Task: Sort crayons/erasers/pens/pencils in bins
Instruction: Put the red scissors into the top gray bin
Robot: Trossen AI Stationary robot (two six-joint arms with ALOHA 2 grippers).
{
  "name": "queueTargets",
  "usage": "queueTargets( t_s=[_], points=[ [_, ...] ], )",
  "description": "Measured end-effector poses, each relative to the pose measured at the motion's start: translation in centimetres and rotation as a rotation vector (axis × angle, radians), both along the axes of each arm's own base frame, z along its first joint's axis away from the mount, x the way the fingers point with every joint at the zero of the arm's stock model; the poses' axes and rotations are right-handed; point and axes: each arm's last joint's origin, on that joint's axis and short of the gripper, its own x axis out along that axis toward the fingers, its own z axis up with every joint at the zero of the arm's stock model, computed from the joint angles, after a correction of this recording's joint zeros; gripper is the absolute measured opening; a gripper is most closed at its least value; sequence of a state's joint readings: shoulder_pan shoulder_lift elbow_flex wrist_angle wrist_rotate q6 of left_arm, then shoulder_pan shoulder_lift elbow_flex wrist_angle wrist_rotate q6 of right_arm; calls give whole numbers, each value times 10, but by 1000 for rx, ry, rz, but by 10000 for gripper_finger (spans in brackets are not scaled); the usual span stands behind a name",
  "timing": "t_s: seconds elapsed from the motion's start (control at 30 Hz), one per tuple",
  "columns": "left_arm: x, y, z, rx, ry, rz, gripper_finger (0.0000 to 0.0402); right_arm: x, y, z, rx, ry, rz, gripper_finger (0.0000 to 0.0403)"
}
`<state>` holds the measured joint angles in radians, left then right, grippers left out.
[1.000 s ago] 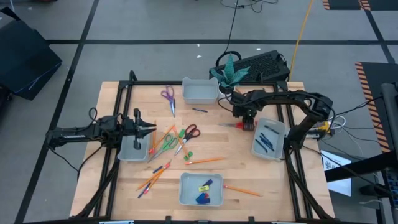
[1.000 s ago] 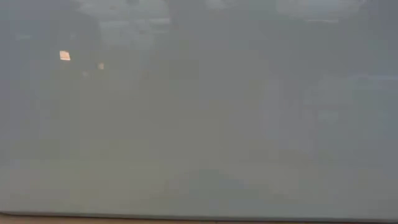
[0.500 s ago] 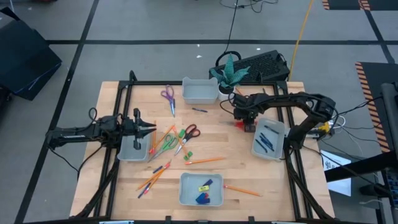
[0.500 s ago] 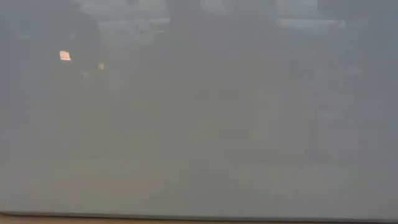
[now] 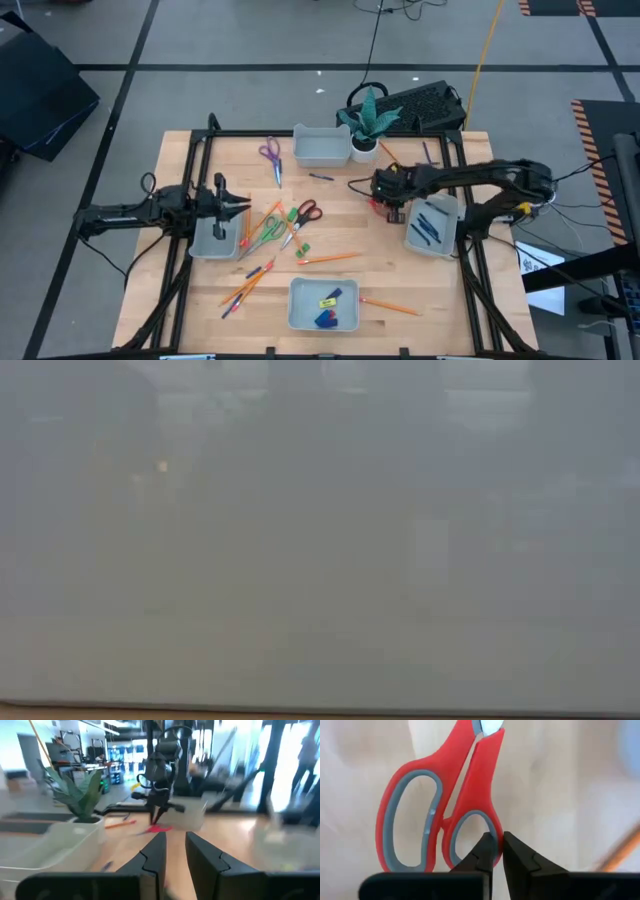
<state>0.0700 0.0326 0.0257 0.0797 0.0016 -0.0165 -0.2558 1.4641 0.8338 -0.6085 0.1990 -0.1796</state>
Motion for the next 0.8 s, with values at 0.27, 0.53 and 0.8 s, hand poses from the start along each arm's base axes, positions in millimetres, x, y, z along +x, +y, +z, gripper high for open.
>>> queueTargets(
  t_s=[0.27, 0.53, 0.8],
  points=[
    [-1, 0, 10, -256, -122, -46, 76, 27, 34, 60, -157, -216, 22, 15],
    [-2, 3, 14, -251, -176, 65, 76, 91, 11, 104, -583, -289, 29, 14],
    [-1, 3, 12, -243, -150, 73, 76, 139, -68, 94, -847, -205, 120, 14]
  ],
)
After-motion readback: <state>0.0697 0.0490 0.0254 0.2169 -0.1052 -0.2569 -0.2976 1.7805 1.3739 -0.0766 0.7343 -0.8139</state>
